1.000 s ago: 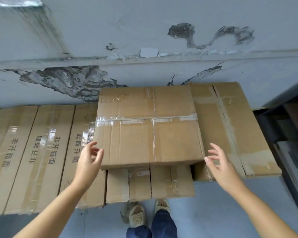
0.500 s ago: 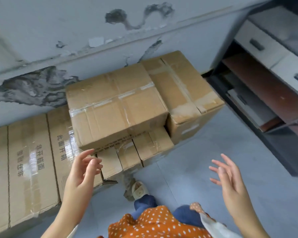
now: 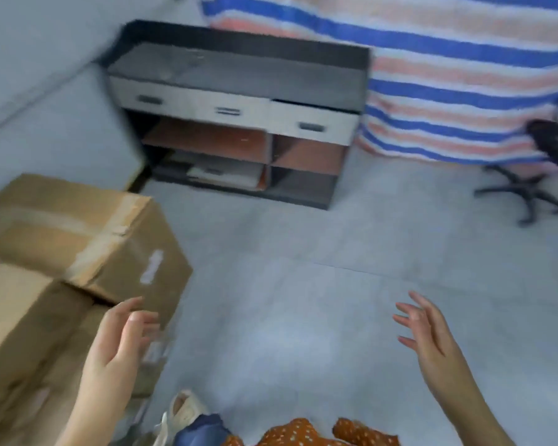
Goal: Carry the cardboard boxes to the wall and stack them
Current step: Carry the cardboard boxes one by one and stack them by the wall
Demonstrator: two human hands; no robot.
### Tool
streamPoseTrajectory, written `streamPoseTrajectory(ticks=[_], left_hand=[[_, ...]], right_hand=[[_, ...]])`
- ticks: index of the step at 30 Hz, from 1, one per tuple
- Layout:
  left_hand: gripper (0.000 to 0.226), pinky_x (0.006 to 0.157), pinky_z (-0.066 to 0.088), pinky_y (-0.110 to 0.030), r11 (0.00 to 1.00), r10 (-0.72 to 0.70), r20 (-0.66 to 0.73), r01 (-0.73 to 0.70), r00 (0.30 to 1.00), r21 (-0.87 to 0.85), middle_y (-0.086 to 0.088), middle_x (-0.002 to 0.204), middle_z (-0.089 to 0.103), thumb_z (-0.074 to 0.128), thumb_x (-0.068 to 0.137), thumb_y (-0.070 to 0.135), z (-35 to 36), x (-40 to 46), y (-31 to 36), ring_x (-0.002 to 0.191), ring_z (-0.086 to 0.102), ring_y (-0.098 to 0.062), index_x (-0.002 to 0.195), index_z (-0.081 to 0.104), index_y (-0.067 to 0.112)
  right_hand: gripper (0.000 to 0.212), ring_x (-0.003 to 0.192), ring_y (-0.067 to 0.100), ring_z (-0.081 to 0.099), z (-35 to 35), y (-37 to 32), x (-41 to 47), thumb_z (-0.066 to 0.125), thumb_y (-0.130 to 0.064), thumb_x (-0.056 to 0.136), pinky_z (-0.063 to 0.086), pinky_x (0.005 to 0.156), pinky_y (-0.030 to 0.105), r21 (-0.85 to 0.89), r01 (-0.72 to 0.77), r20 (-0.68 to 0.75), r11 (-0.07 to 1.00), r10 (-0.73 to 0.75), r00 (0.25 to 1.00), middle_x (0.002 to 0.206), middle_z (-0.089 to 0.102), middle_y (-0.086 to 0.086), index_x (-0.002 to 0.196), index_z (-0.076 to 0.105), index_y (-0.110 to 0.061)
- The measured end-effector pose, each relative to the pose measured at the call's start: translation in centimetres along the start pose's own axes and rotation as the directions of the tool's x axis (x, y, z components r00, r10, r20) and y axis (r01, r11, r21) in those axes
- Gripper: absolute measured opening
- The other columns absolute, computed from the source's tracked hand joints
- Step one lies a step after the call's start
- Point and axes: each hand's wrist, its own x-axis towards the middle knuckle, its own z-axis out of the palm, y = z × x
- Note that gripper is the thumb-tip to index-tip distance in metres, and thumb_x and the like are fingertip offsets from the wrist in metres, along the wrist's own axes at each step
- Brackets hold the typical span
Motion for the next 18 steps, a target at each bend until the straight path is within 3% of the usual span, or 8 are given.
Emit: streamPoseTrajectory(ticks=[3,5,7,10,14,16,18], left_hand=[[0.008,0.065,0.052,-0.014,0.998,0.064,0.211,-0.058,0.975,-0.036,-0.012,0.092,0.062,0.049,0.095,0.033,9.3,-0.1,2.0,0.071,0.063,-0.001,0.101,0.054,0.03],[0.013,0.065,0.052,-0.013,0.995,0.091,0.341,-0.074,0.936,-0.065,-0.013,0.092,0.062,0.05,0.093,0.032,15.1,-0.8,3.7,0.072,0.064,-0.001,0.104,0.054,0.026],[0.023,0.069,0.053,-0.014,0.994,0.104,0.456,-0.077,0.884,-0.078,-0.012,0.095,0.063,0.051,0.094,0.031,19.9,-1.4,5.5,0.081,0.065,-0.01,0.113,0.054,0.018],[0.025,0.071,0.053,-0.015,0.996,0.09,0.617,-0.083,0.782,-0.04,-0.014,0.102,0.064,0.038,0.098,0.021,26.3,-2.1,7.2,0.094,0.062,-0.025,0.116,0.054,0.015],[0.026,0.071,0.054,-0.014,0.991,0.098,0.759,-0.13,0.644,-0.018,-0.012,0.103,0.064,0.045,0.095,0.033,34.8,-2.9,8.7,0.098,0.062,-0.024,0.114,0.056,0.02],[0.021,0.07,0.054,-0.013,0.99,0.106,0.811,-0.14,0.575,-0.03,-0.011,0.102,0.065,0.044,0.096,0.033,39.6,-3.6,9.2,0.098,0.062,-0.022,0.111,0.057,0.024],[0.022,0.068,0.054,-0.013,0.99,0.103,0.852,-0.133,0.514,-0.04,-0.01,0.101,0.065,0.037,0.099,0.021,44.6,-4.6,9.7,0.097,0.062,-0.021,0.105,0.057,0.028]], right_hand=[[0.059,0.104,-0.005,0.06,-7.5,1.3,-1.8,0.044,-0.083,0.066,0.053,0.08,0.014,0.049,-0.05,-0.197,0.998,0.059,0.979,0.118,0.06,-0.016,0.114,0.047,-0.049],[0.067,0.103,-0.002,0.062,-11.6,2.2,-3.2,0.046,-0.087,0.062,0.055,0.077,0.02,0.134,-0.08,-0.312,0.988,0.119,0.943,0.118,0.061,-0.015,0.115,0.049,-0.047],[0.089,0.101,0.0,0.063,-15.2,3.3,-4.8,0.051,-0.095,0.045,0.056,0.073,0.017,0.236,-0.093,-0.403,0.967,0.185,0.897,0.116,0.062,-0.012,0.117,0.049,-0.043],[0.106,0.098,0.001,0.064,-19.9,5.4,-7.4,0.056,-0.097,0.03,0.055,0.068,0.013,0.356,-0.105,-0.532,0.929,0.294,0.794,0.116,0.062,-0.007,0.118,0.05,-0.037],[0.124,0.093,0.004,0.065,-23.9,7.9,-10.4,0.059,-0.095,0.018,0.056,0.064,0.015,0.458,-0.085,-0.665,0.885,0.405,0.627,0.109,0.062,-0.008,0.122,0.048,-0.029],[0.107,0.09,0.008,0.068,-25.5,9.0,-10.4,0.06,-0.093,0.035,0.058,0.069,0.025,0.52,-0.082,-0.694,0.85,0.476,0.541,0.11,0.063,-0.003,0.119,0.05,-0.029],[0.057,0.1,0.025,0.061,-27.3,10.0,-10.1,0.049,-0.065,0.086,0.048,0.082,0.04,0.604,-0.025,-0.713,0.796,0.555,0.429,0.123,0.061,0.011,0.125,0.05,-0.023]])
